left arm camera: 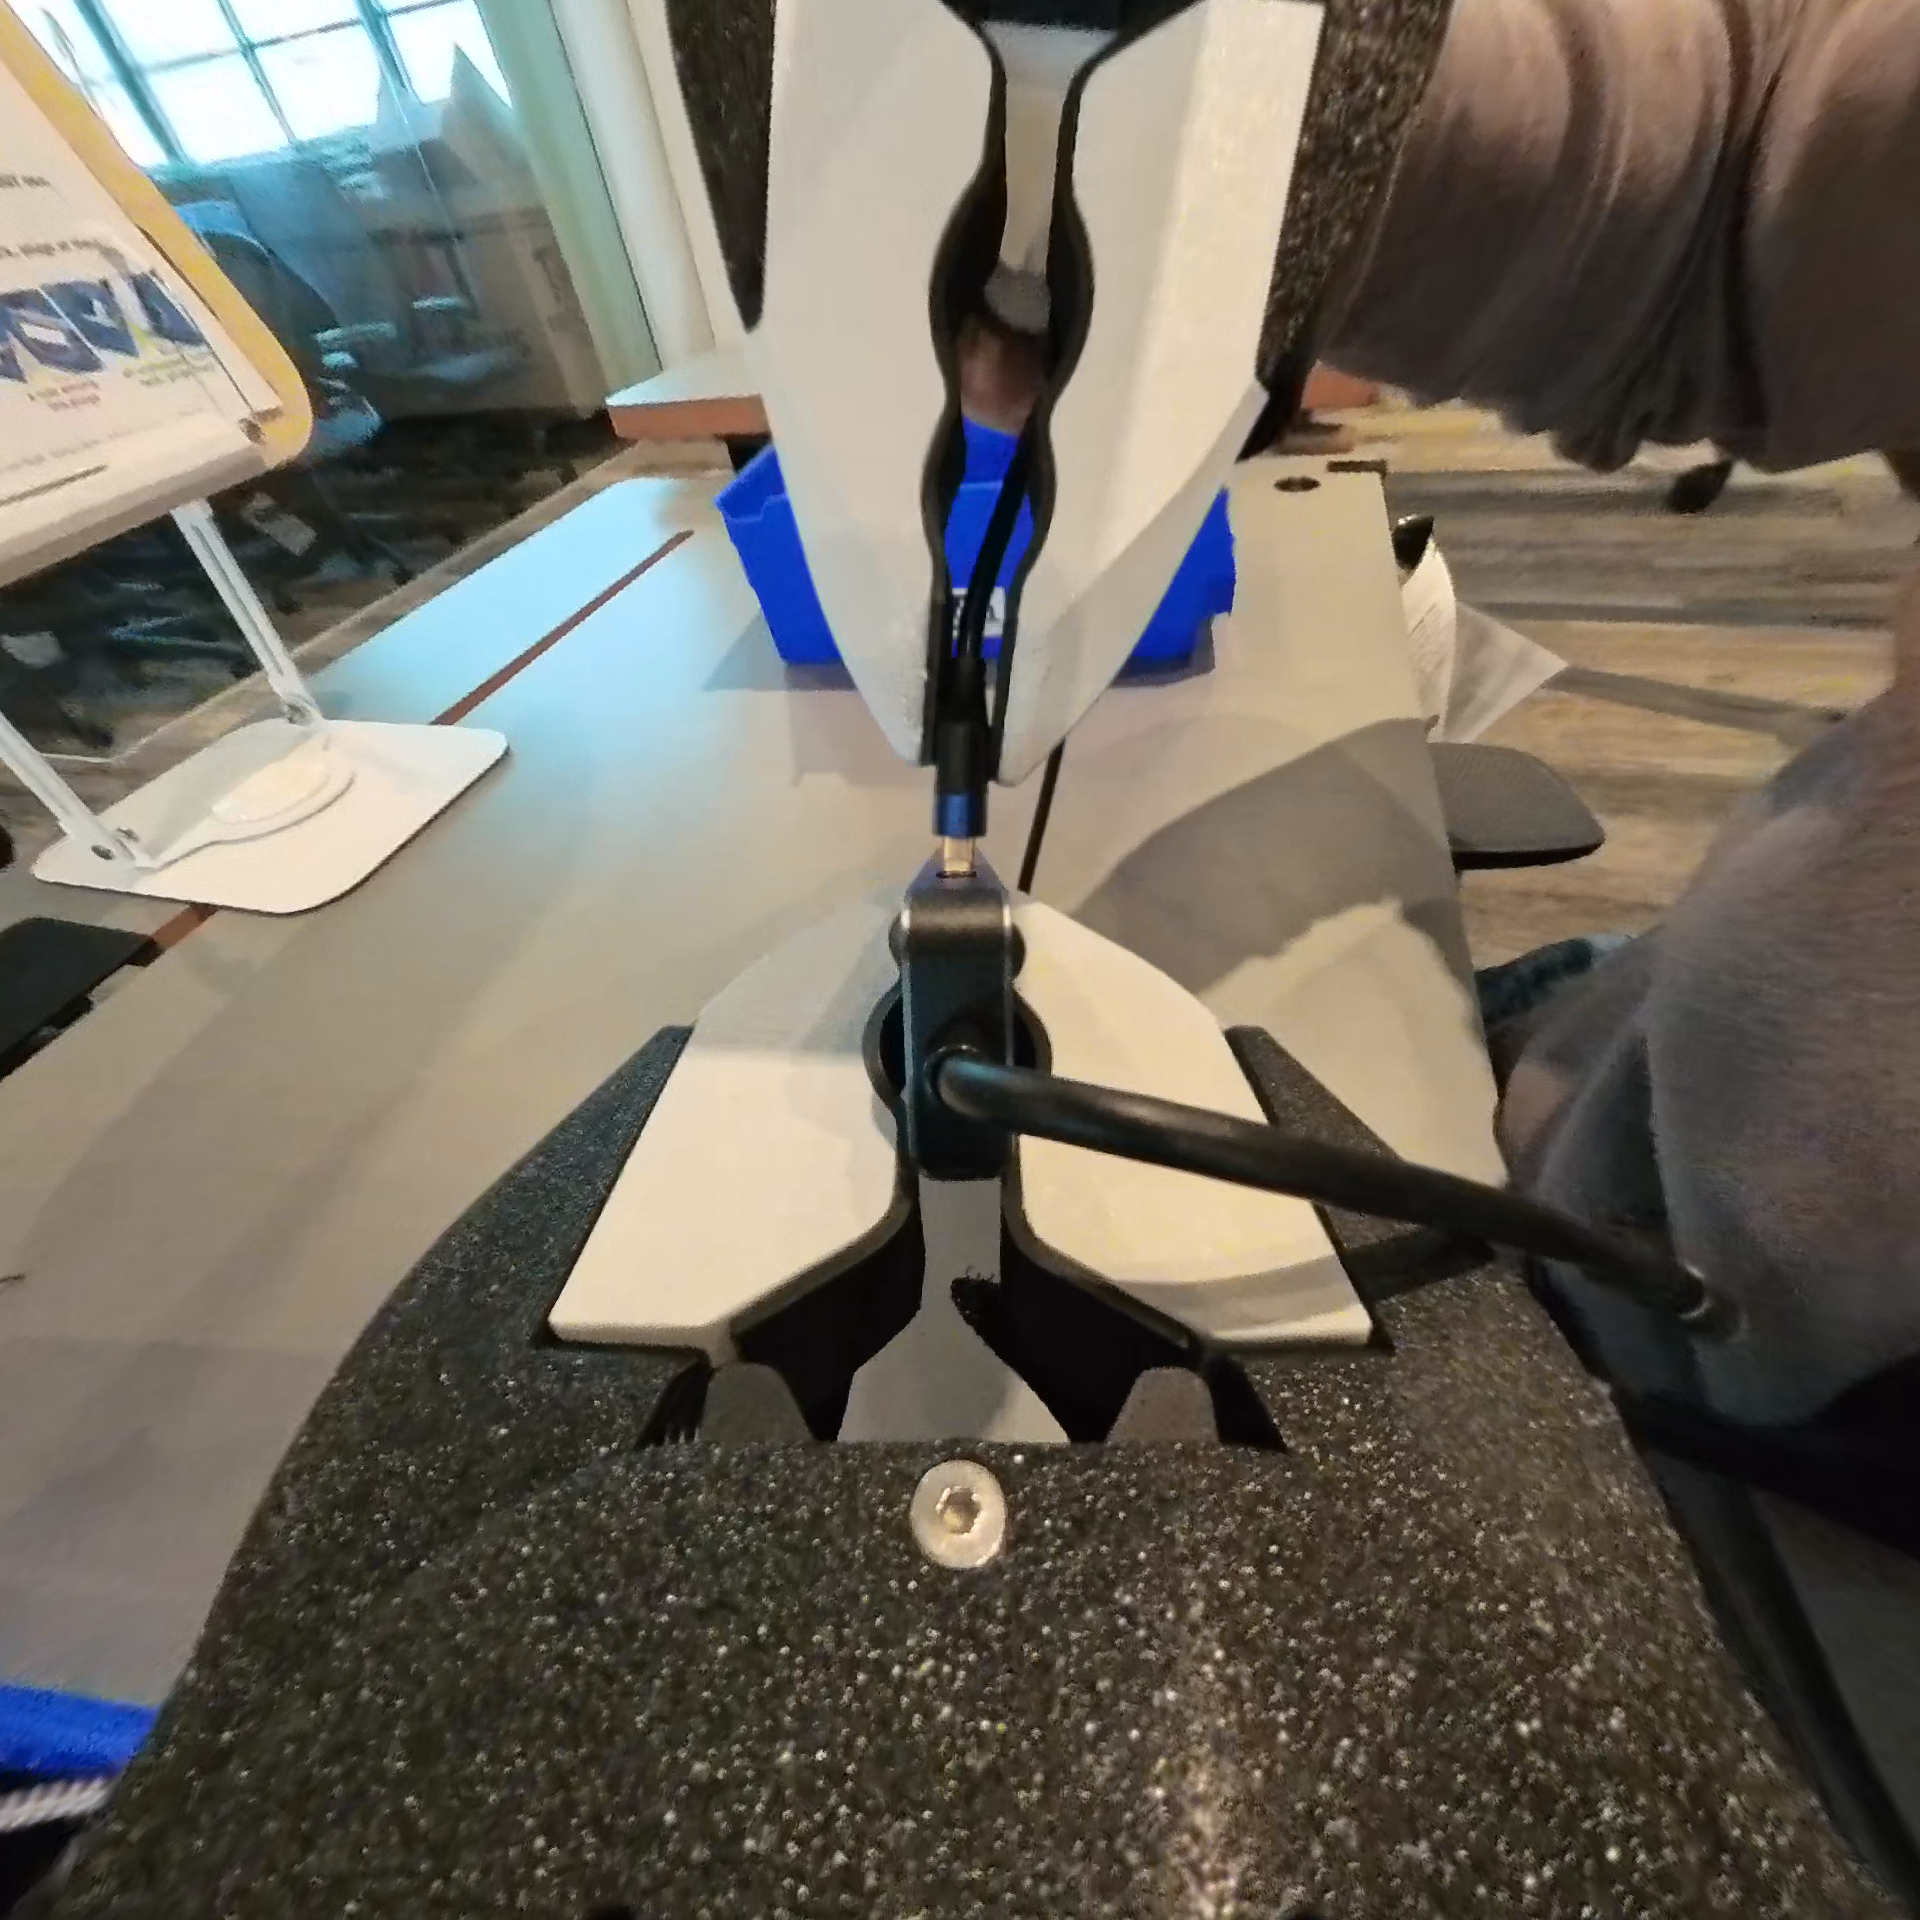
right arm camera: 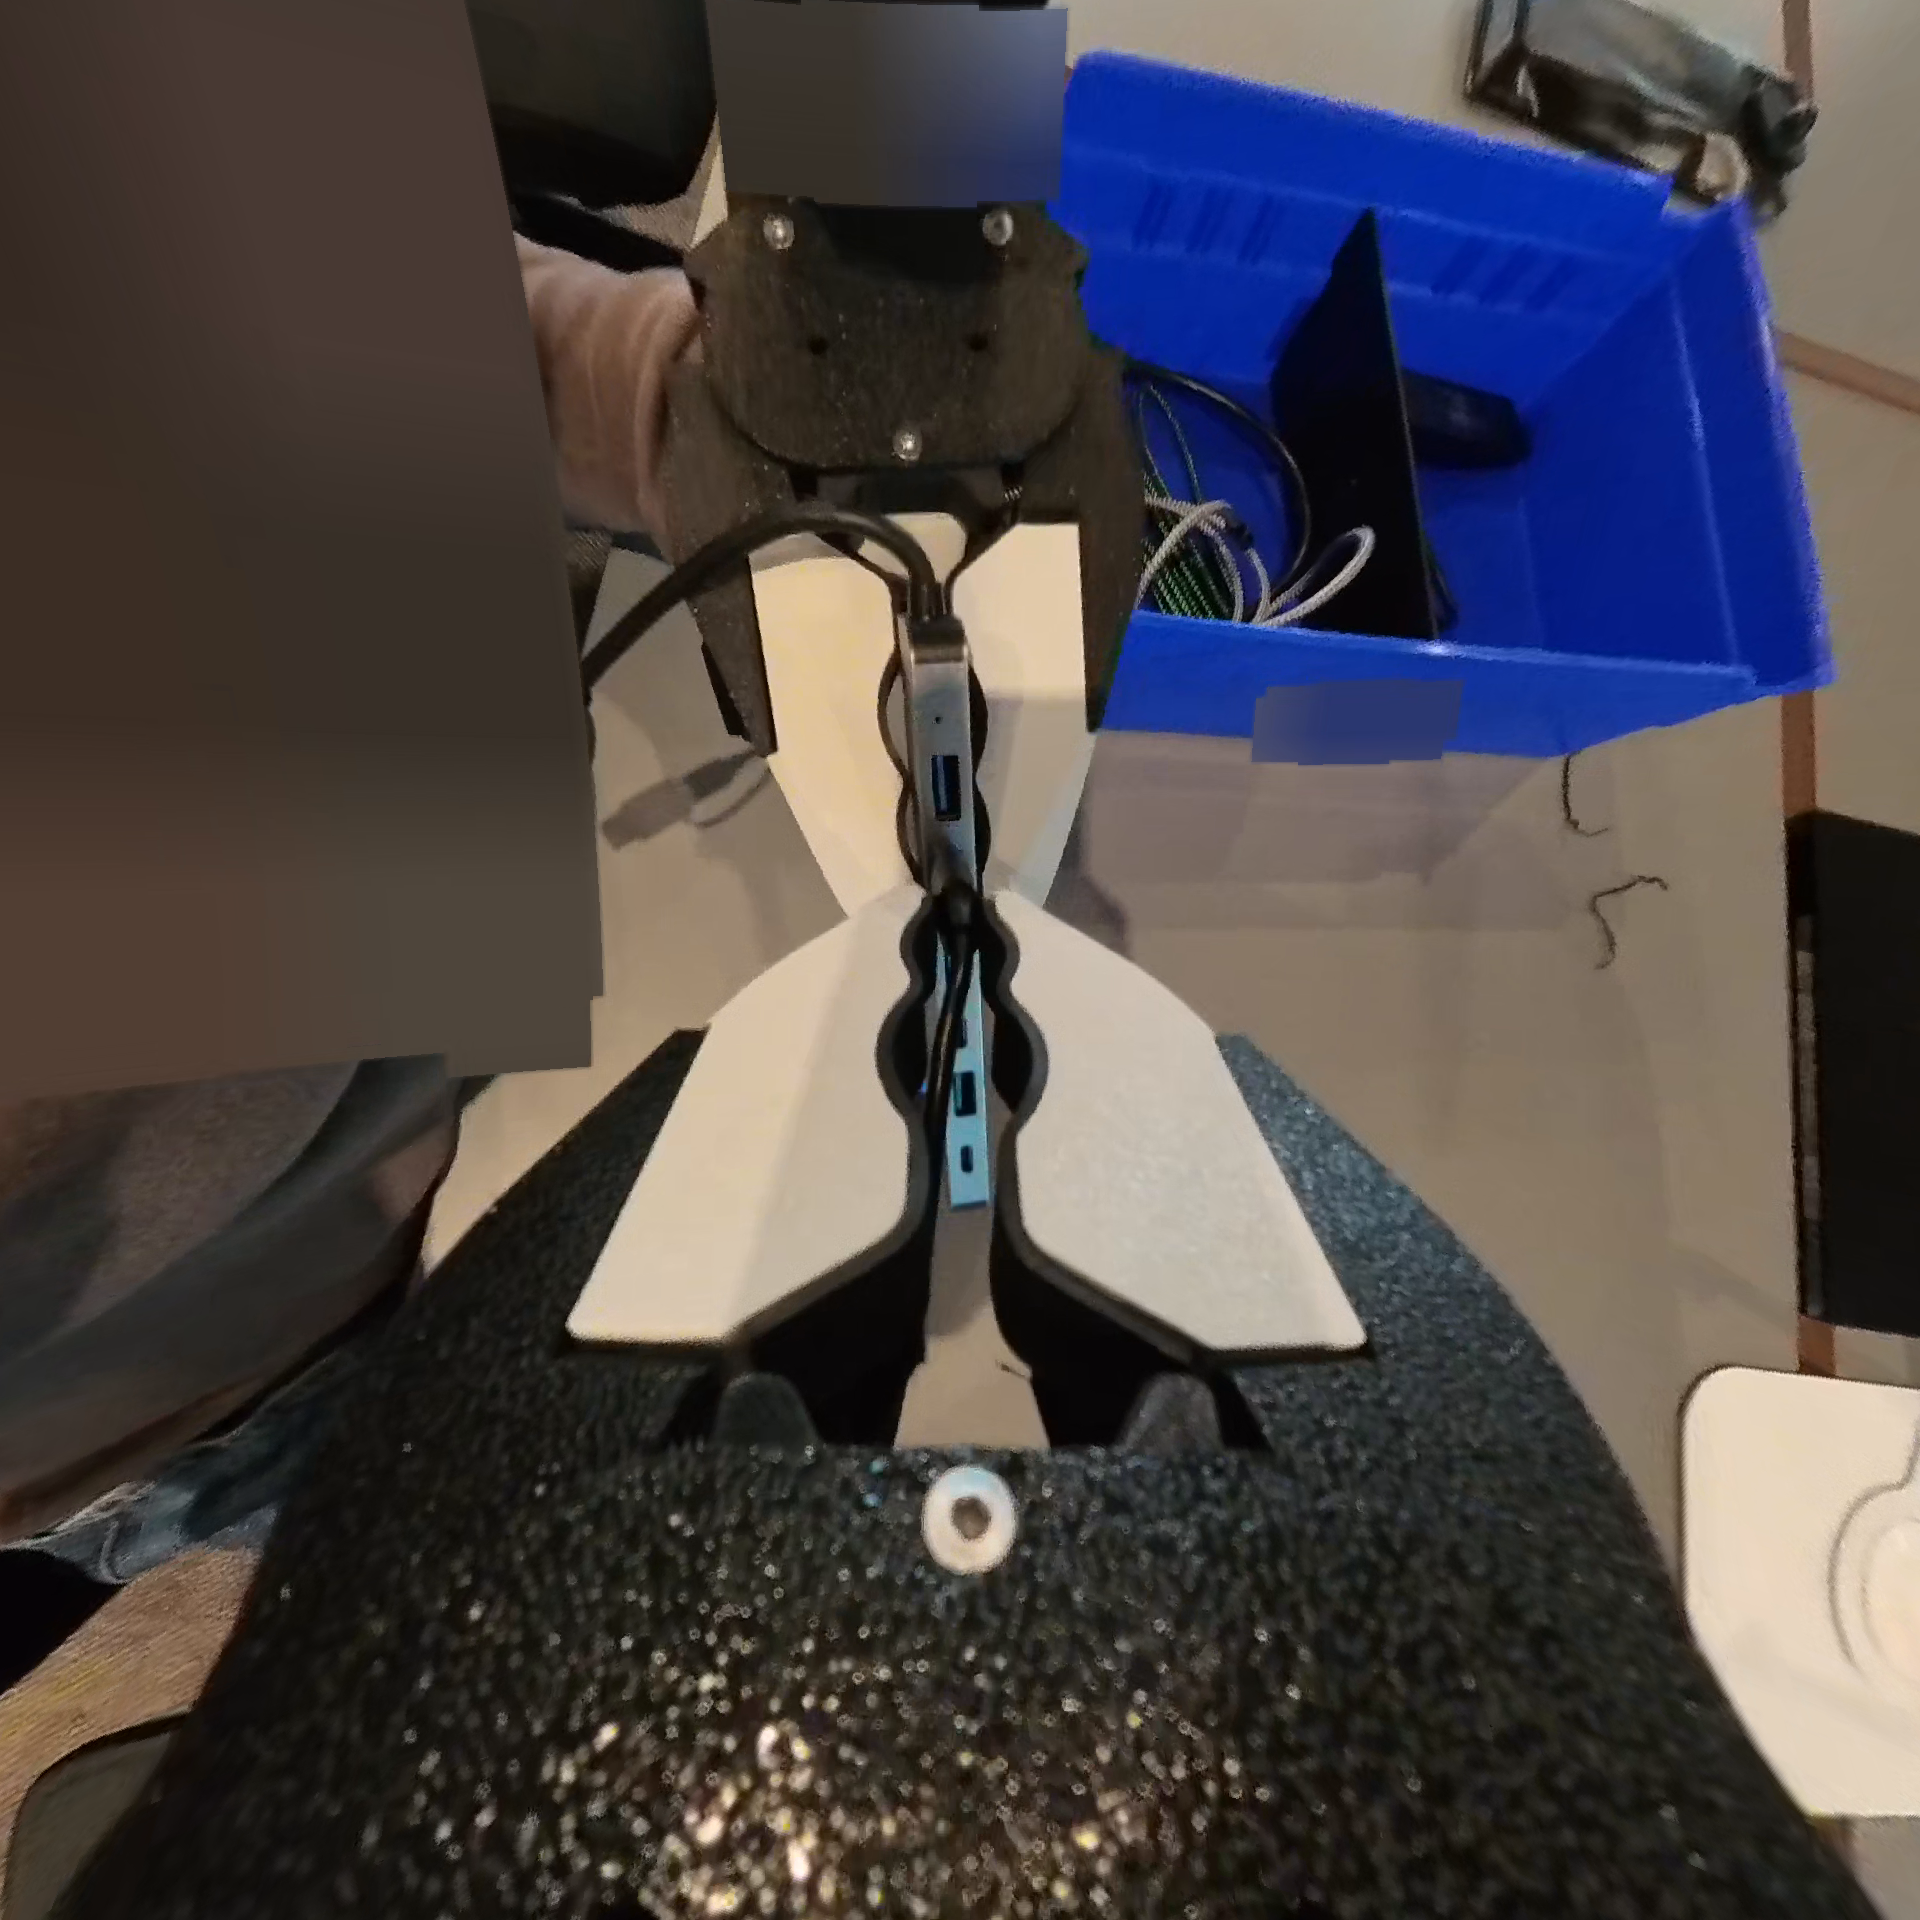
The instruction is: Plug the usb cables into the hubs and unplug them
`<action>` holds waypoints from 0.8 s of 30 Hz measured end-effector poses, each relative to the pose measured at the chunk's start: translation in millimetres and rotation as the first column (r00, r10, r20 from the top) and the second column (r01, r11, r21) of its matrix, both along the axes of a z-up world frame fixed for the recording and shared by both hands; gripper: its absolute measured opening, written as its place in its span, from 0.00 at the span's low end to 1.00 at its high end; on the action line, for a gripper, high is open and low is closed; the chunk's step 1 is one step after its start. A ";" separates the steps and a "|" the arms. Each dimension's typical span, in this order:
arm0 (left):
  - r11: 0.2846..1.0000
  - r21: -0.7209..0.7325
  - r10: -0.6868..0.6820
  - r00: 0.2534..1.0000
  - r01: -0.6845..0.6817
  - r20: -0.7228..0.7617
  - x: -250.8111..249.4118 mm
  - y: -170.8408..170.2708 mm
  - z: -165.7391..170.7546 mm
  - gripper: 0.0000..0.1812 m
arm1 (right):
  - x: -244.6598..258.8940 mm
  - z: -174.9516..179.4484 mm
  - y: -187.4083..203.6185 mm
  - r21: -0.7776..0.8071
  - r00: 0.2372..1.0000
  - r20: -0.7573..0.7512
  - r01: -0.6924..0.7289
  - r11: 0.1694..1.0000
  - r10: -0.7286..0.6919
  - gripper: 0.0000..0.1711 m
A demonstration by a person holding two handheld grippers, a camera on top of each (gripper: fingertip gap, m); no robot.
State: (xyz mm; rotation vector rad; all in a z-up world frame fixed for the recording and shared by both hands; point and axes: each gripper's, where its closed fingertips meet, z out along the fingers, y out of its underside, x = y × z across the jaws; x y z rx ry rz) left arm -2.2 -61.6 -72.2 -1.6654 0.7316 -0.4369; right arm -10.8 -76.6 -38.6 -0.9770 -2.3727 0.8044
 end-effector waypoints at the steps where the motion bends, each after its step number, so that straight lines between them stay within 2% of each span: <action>1: 1.000 -0.015 -0.010 1.000 0.010 0.005 1.3 0.6 -2.5 0.06 | 1.1 -2.6 1.3 -0.009 1.000 0.014 0.011 1.000 -0.011 0.04; 5: 0.991 -0.099 -0.066 0.980 0.086 0.186 8.4 0.9 1.0 0.06 | 2.6 -0.9 7.5 -0.070 0.999 0.013 0.046 0.996 -0.045 0.05; 7: 0.982 -0.134 -0.085 0.950 0.130 0.300 6.1 -0.5 6.6 0.06 | 5.1 -1.6 14.4 -0.113 0.995 0.051 0.087 0.990 -0.082 0.18; 9: 0.972 -0.162 -0.097 0.917 0.171 0.386 2.4 -2.2 11.1 0.06 | 11.4 -3.9 14.2 -0.199 0.989 0.128 0.101 0.975 -0.076 0.26; 10: 0.969 -0.167 -0.103 0.910 0.183 0.402 1.3 -3.0 11.9 0.06 | 13.6 -5.1 13.1 -0.239 0.985 0.159 0.106 0.965 -0.068 0.26; 17: 0.979 -0.118 -0.114 0.931 0.163 0.348 3.7 -4.3 14.8 0.06 | 14.7 -23.3 9.2 -0.198 0.977 0.210 0.084 0.977 -0.042 0.19; 18: 0.981 -0.107 -0.115 0.930 0.161 0.349 3.4 -4.5 16.4 0.06 | 14.4 -25.5 8.5 -0.187 0.976 0.213 0.083 0.979 -0.042 0.15; 19: 0.981 -0.099 -0.125 0.930 0.169 0.346 3.8 -5.9 17.7 0.06 | 13.9 -27.1 8.9 -0.173 0.977 0.208 0.083 0.981 -0.046 0.07; 22: 0.987 -0.053 -0.130 0.942 0.154 0.308 5.5 -6.6 20.2 0.07 | 14.5 -26.2 9.5 -0.167 0.980 0.191 0.084 0.982 -0.051 0.06; 23: 0.991 -0.038 -0.114 0.948 0.131 0.298 5.0 -5.1 21.9 0.10 | 15.7 -25.4 10.4 -0.165 0.982 0.182 0.083 0.983 -0.053 0.06; 24: 0.993 -0.029 -0.102 0.955 0.115 0.278 4.4 -4.2 22.4 0.17 | 17.4 -25.1 12.5 -0.154 0.984 0.166 0.086 0.984 -0.060 0.06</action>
